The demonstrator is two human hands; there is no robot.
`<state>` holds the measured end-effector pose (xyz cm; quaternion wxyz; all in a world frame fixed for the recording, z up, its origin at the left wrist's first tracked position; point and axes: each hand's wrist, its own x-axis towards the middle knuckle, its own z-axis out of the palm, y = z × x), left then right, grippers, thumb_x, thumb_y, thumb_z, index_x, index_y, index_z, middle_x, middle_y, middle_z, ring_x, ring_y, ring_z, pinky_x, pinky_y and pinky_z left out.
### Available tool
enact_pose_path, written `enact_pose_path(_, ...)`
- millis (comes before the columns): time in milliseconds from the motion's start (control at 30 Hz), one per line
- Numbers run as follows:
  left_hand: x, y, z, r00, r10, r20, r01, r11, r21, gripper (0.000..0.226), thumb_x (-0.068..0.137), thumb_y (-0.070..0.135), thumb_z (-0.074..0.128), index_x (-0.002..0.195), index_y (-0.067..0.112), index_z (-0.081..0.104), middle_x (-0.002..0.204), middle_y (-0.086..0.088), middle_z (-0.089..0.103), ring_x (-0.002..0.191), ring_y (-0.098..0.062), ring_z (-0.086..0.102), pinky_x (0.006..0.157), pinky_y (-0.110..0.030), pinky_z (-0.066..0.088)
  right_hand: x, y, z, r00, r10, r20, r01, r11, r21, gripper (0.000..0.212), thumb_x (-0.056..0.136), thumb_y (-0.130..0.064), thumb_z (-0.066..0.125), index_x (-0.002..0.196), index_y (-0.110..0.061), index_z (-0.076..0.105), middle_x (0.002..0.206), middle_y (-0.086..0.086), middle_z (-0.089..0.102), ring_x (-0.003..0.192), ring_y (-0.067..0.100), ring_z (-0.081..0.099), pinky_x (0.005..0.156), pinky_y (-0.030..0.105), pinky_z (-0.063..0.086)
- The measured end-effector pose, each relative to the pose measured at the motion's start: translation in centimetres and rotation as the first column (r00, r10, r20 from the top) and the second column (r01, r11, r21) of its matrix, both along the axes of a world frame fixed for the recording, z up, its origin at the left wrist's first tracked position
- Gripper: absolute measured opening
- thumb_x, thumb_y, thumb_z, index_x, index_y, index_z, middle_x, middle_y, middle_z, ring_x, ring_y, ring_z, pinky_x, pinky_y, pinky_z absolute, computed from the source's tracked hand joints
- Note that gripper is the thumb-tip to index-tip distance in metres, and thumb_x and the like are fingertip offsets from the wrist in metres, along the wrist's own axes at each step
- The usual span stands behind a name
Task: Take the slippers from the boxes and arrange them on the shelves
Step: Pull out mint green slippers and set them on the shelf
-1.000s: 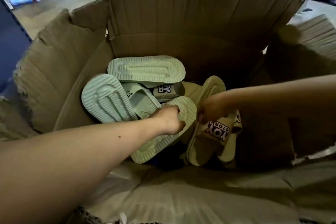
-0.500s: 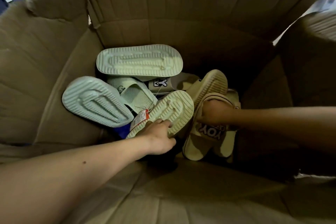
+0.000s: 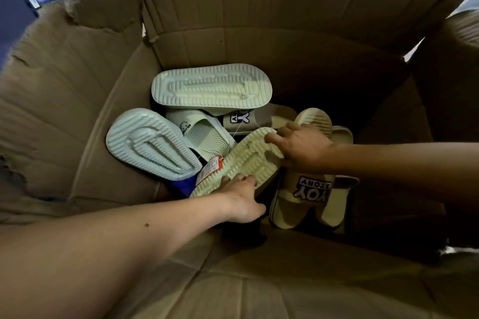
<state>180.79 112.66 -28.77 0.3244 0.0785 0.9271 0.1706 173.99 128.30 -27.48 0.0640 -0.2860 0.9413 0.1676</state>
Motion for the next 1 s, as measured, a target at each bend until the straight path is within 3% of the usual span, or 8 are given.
enact_pose_path(67,-0.1,0.1,0.0,1.0,-0.011,0.011,0.011,1.0,-0.018,0.064,0.091,0.037,0.051,0.146,0.023,0.022,0.152,-0.001,0.019,0.142,-0.027,0.012,0.116,-0.039,0.021,-0.1,0.3,-0.7,0.996,-0.033,0.08,0.021,0.989,0.144,0.07,0.09,-0.044,0.049,0.146,-0.029,0.01,0.146,0.016,0.029,0.131,0.033,0.026,0.099,0.04,0.031)
enact_pose_path(167,-0.5,0.2,0.1,0.999,-0.035,0.026,0.037,0.998,-0.06,0.066,0.091,0.039,0.05,0.147,0.022,0.019,0.154,-0.004,0.017,0.143,-0.03,0.009,0.116,-0.041,0.019,-0.3,0.4,-1.5,0.995,-0.041,0.096,0.018,0.974,0.228,0.075,0.09,-0.041,0.05,0.147,-0.035,0.002,0.147,0.022,0.02,0.136,0.037,0.016,0.107,0.044,0.021)
enact_pose_path(467,-1.6,1.0,0.8,0.995,-0.093,0.041,0.098,0.984,-0.15,0.066,0.093,0.041,0.047,0.146,0.014,0.018,0.153,-0.011,0.016,0.142,-0.036,0.005,0.115,-0.039,0.016,-3.3,-0.8,-1.2,0.986,0.152,-0.067,-0.135,0.968,0.214,0.044,0.095,-0.026,0.045,0.139,-0.027,0.037,0.13,0.008,0.048,0.114,0.026,0.051,0.1,0.037,0.027)
enact_pose_path(567,-2.4,0.5,0.9,1.0,-0.007,0.014,0.009,0.986,-0.164,0.075,0.088,0.042,0.054,0.147,0.018,0.015,0.152,-0.013,0.005,0.141,-0.036,0.006,0.115,-0.041,0.02,-3.4,0.1,-0.1,0.954,0.292,-0.068,-0.281,0.951,0.129,0.044,0.096,-0.036,0.042,0.138,-0.026,0.04,0.141,0.004,0.036,0.127,0.025,0.036,0.101,0.038,0.026)
enact_pose_path(667,-3.7,-0.8,1.6,0.981,0.119,-0.153,-0.136,0.986,-0.101,0.085,0.078,0.038,0.069,0.14,0.016,0.015,0.141,-0.012,0.012,0.132,-0.036,0.021,0.108,-0.039,0.03,-3.1,0.2,0.7,0.991,0.131,-0.006,-0.129,0.965,-0.226,0.043,0.096,-0.044,0.036,0.131,-0.02,0.044,0.132,0.005,0.048,0.12,0.021,0.045,0.092,0.032,0.033)
enact_pose_path(767,-5.7,-2.2,2.4,0.939,0.203,-0.279,-0.207,0.978,0.013,0.091,0.07,0.027,0.078,0.134,0.021,0.014,0.137,-0.01,0.018,0.13,-0.036,0.028,0.107,-0.039,0.031,-4.0,-1.0,2.0,0.988,-0.072,0.14,0.145,0.767,-0.625,0.038,0.097,-0.042,0.036,0.119,-0.012,0.045,0.108,0.009,0.059,0.094,0.021,0.056,0.075,0.03,0.04)
enact_pose_path(933,-7.5,-1.9,3.6,0.905,0.273,-0.325,-0.255,0.962,0.1,0.107,0.068,0.033,0.079,0.141,0.033,0.0,0.14,-0.01,0.014,0.131,-0.039,0.024,0.108,-0.045,0.031,-6.1,-0.9,3.7,0.949,-0.226,0.22,0.309,0.524,-0.794,0.042,0.096,-0.043,0.038,0.123,-0.013,0.05,0.113,0.006,0.057,0.1,0.02,0.054,0.08,0.033,0.044)
enact_pose_path(1000,-8.0,-2.0,3.1,0.865,0.446,-0.231,-0.41,0.893,0.188,0.111,0.065,0.042,0.079,0.14,0.035,-0.001,0.14,-0.011,0.016,0.13,-0.037,0.028,0.106,-0.043,0.033,-6.5,-0.5,3.5,0.906,-0.296,0.301,0.4,0.373,-0.837,0.041,0.097,-0.043,0.038,0.122,-0.014,0.052,0.109,0.002,0.052,0.098,0.016,0.05,0.077,0.03,0.04)
